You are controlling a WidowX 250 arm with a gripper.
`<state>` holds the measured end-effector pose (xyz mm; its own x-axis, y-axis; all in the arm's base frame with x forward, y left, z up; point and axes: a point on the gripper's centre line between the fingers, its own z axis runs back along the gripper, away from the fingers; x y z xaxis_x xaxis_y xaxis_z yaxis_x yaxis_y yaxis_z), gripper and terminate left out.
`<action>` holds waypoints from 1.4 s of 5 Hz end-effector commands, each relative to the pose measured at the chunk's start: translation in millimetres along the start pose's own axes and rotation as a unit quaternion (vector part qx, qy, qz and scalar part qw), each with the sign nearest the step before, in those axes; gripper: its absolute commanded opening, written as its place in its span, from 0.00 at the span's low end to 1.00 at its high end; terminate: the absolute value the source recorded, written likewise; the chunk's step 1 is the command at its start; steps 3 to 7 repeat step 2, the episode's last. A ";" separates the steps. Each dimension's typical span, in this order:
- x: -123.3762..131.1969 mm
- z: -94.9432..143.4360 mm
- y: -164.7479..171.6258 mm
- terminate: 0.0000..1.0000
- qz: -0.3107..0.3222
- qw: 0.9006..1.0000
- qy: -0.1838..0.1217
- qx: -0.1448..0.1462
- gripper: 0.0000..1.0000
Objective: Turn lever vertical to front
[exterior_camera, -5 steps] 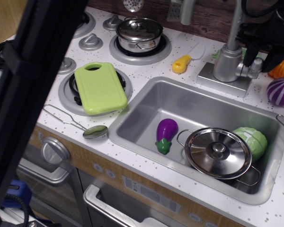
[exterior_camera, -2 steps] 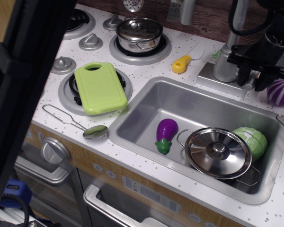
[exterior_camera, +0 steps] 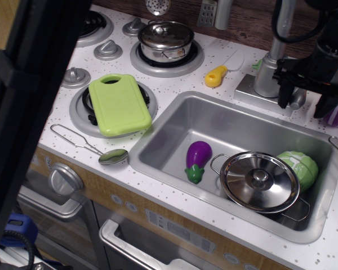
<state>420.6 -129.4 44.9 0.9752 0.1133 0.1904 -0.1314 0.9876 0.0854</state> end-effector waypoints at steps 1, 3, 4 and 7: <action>8.2 29.1 3.3 0.00 -0.008 1.000 0.006 -0.003 1.00; 8.1 32.2 5.3 1.00 -0.025 0.999 0.033 0.005 1.00; 8.1 32.2 5.3 1.00 -0.025 0.999 0.033 0.005 1.00; 8.1 32.2 5.3 1.00 -0.025 0.999 0.033 0.005 1.00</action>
